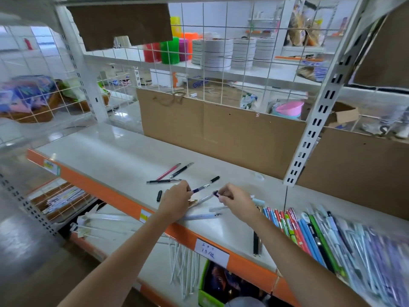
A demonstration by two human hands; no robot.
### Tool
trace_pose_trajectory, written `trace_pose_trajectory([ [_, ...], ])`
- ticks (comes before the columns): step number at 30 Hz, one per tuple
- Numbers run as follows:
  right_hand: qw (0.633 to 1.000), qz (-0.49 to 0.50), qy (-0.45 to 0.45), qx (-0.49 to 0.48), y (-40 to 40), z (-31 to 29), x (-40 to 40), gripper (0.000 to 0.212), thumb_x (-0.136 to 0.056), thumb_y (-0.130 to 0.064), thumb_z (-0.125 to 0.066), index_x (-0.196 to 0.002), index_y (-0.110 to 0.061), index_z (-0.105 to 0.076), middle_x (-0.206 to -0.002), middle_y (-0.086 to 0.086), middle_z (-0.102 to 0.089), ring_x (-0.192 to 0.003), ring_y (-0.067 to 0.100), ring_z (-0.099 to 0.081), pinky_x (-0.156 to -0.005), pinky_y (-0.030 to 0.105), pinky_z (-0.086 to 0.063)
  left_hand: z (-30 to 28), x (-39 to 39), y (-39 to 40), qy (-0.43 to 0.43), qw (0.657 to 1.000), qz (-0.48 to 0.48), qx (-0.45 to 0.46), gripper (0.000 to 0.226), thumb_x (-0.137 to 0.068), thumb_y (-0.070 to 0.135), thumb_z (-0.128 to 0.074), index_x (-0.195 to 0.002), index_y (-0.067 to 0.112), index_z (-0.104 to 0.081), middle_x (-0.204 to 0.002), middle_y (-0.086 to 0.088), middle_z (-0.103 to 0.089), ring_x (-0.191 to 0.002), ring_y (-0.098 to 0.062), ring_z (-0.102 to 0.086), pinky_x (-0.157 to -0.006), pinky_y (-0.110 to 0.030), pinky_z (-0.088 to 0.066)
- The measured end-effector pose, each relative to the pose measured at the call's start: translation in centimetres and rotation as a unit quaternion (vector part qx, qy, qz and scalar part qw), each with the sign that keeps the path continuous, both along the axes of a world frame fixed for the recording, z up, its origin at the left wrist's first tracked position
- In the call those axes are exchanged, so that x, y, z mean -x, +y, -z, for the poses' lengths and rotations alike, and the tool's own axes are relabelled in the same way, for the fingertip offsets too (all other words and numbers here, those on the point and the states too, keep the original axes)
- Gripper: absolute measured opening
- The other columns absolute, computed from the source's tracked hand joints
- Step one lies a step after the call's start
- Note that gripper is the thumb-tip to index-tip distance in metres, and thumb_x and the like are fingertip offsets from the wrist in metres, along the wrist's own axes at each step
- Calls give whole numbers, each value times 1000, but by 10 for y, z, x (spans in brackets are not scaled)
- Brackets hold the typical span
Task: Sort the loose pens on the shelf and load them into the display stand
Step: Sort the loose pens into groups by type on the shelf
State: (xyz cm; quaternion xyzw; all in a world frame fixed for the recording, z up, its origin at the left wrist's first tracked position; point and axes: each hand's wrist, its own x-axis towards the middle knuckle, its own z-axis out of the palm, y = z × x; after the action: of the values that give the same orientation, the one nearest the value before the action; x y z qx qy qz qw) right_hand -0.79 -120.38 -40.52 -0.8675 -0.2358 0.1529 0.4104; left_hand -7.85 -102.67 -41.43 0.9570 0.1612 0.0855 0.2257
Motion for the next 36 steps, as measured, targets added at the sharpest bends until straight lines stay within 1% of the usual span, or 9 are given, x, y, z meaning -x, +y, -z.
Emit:
trace_pose_trajectory([
  [2, 991, 28, 78, -105, -12, -2, 6, 23, -94, -6, -50, -113, -17, -59, -89, 3, -62, -77, 12, -53, -63, 18, -43, 0, 9, -6, -44, 993, 39, 102, 7, -99, 14, -39, -94, 10, -42, -89, -10, -62, -77, -23, -54, -71, -34, -43],
  [4, 981, 32, 111, -158, -21, -6, 13, 31, -95, -2, -45, -117, -19, -59, -85, 2, -61, -73, 9, -52, -59, 14, -44, -1, 17, -12, -76, 984, 78, 138, 8, -100, 14, -38, -92, 10, -39, -81, -7, -57, -70, -20, -49, -67, -33, -41],
  [8, 960, 50, 162, -222, -30, -17, 22, 27, -96, -3, -45, -112, -16, -62, -83, 5, -64, -71, 10, -58, -60, 17, -48, -4, 26, -21, -102, 976, 126, 149, 9, -99, 11, -40, -90, 11, -38, -73, -1, -49, -63, -14, -41, -63, -27, -36],
  [12, 928, 98, 220, -285, -33, -28, 30, 4, -93, -4, -53, -94, -8, -53, -80, 13, -72, -65, 17, -69, -57, 23, -54, -10, 31, -28, -95, 976, 132, 147, 8, -98, 8, -40, -90, 9, -39, -78, -10, -54, -69, -18, -45, -65, -31, -40],
  [17, 901, 120, 229, -348, -37, -36, 37, 9, -94, -4, -52, -90, -7, -45, -94, 20, -71, -79, 24, -72, -65, 28, -57, -13, 37, -33, -95, 977, 140, 131, 9, -97, 3, -38, -90, 9, -37, -77, -7, -51, -69, -18, -41, -63, -27, -36],
  [23, 923, 80, 207, -313, -38, -41, 43, 3, -94, -7, -54, -96, -8, -52, -99, 17, -71, -90, 23, -71, -67, 27, -55, -21, 41, -37, -92, 978, 142, 125, 9, -97, 5, -39, -92, 11, -41, -76, -3, -51, -69, -16, -44, -65, -24, -38],
  [28, 965, 38, 150, -210, -41, -42, 49, 9, -94, -12, -55, -98, -8, -63, -87, 4, -72, -79, 11, -68, -62, 17, -50, -24, 44, -38, -83, 979, 169, 76, 19, -97, 12, -47, -99, 1, -63, -78, -3, -54, -69, -13, -46, -61, -16, -31],
  [33, 970, 59, 153, -180, -37, -33, 60, 12, -97, -11, -48, -92, -8, -58, -72, 1, -68, -67, 12, -61, -59, 22, -41, -12, 53, -43, -127, 977, 169, -29, 20, -92, 15, -55, -85, 2, -68, -76, -13, -62, -67, -25, -53, -58, -27, -28],
  [36, 957, 110, 202, -179, -33, -24, 66, 16, -97, -14, -48, -85, -7, -56, -58, 0, -61, -53, 11, -53, -51, 21, -36, -1, 60, -51, -168, 971, 146, -91, 11, -76, 17, -61, -67, 11, -66, -59, -2, -57, -49, -21, -54, -46, -21, -30],
])
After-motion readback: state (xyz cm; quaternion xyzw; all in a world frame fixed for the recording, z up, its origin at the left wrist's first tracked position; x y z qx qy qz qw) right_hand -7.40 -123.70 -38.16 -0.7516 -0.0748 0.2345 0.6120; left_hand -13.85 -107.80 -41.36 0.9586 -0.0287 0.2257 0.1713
